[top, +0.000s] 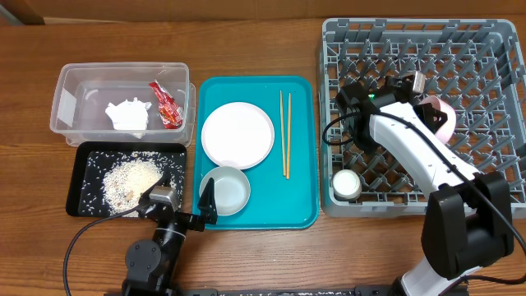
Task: Sort waste into correct bins and load items into the dishwasher
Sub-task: 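Hold pink-white bowl upright in rack slots with right gripper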
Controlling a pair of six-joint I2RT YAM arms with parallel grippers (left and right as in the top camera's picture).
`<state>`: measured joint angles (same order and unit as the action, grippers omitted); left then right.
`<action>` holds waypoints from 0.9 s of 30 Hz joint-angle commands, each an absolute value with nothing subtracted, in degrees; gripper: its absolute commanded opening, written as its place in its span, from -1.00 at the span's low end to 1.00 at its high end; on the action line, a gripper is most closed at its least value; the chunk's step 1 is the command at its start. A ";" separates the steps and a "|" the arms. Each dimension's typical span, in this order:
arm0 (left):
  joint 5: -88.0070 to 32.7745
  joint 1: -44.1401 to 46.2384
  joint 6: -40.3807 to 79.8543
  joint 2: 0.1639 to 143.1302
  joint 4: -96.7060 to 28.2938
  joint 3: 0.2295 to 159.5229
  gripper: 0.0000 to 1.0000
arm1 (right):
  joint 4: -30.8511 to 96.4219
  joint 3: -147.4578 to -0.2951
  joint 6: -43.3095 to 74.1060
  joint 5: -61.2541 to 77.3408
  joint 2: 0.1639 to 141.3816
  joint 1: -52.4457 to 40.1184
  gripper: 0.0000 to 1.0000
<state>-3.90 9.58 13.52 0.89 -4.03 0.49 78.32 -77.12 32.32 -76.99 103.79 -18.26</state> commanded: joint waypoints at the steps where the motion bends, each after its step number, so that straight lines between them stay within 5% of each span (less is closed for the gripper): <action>1: -4.29 8.97 14.13 0.30 -4.08 0.27 1.00 | 77.87 -76.64 31.64 -79.22 102.52 -18.41 -0.92; 23: -4.29 8.97 14.13 0.30 -4.08 0.27 1.00 | 70.30 -76.51 24.62 -73.65 103.31 -18.41 -0.92; 27: -4.29 8.97 14.13 0.30 -4.08 0.27 1.00 | 66.67 -76.51 24.60 -62.08 103.31 -18.41 -0.92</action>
